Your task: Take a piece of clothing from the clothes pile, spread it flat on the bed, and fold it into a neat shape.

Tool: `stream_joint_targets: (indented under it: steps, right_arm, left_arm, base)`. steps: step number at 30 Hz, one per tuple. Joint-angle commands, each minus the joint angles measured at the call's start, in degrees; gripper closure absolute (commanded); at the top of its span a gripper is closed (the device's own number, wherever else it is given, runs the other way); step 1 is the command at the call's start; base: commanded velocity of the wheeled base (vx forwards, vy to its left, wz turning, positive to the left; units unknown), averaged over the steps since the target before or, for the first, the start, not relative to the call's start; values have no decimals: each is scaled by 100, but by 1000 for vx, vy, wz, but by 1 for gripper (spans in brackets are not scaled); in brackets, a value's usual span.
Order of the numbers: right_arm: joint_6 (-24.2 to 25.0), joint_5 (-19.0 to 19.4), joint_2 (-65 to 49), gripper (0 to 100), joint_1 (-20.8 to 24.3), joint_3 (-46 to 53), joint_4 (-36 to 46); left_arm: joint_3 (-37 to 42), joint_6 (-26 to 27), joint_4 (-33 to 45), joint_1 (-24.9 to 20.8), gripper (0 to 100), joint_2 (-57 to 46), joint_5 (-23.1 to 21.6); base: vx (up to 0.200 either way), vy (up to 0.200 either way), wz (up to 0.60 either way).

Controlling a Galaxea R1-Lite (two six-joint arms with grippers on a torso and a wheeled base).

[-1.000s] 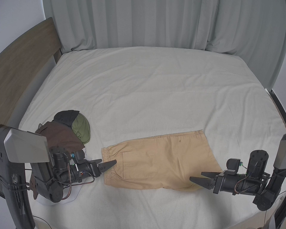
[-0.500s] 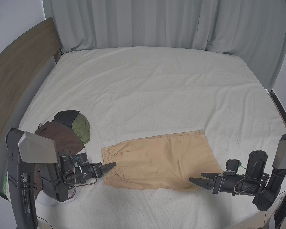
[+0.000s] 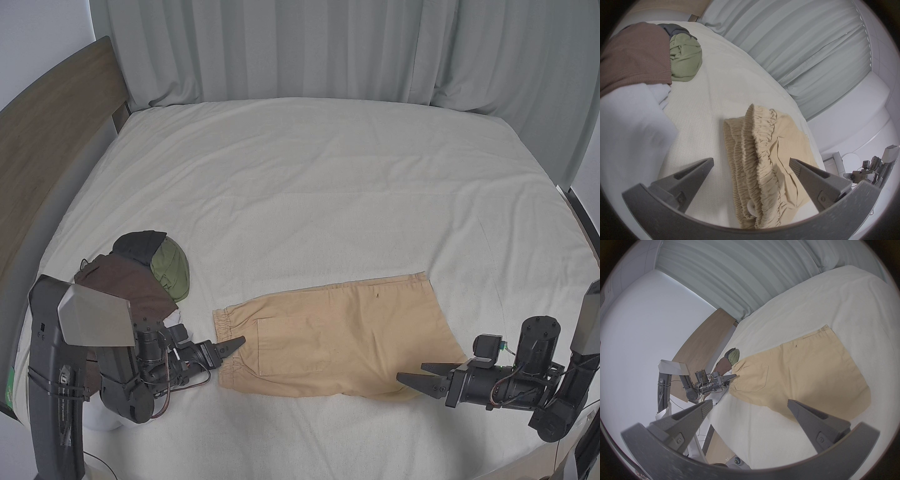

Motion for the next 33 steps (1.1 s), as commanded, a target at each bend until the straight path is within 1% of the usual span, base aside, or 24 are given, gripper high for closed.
stream_joint_targets:
  steps: [1,5,11,15,27,28,33]
  right_arm:
    - [0,1,20,0,3,-1,-3]
    - [0,1,20,0,12,8,-3]
    - [0,1,20,0,38,8,-3]
    - [0,1,20,0,38,8,-3]
    - [0,1,20,0,30,8,-3]
    - [0,1,20,0,30,8,-3]
    - [0,1,20,0,30,8,-3]
  left_arm:
    - [-36,-7,-12,-40,0,190,-1]
    - [-63,-42,-12,-102,0,216,-1]
    - [-72,-297,-21,-357,0,181,17]
    - [-133,-306,-21,-453,0,172,157]
    - [-177,-341,-21,-480,0,199,228]
    - [-177,-341,-21,-480,100,199,219]
    - [-177,-341,-21,-480,100,199,219]
  base:
    - [0,0,0]
    - [0,0,0]
    - [0,0,0]
    - [0,0,0]
    - [0,0,0]
    - [0,0,0]
    - [0,0,0]
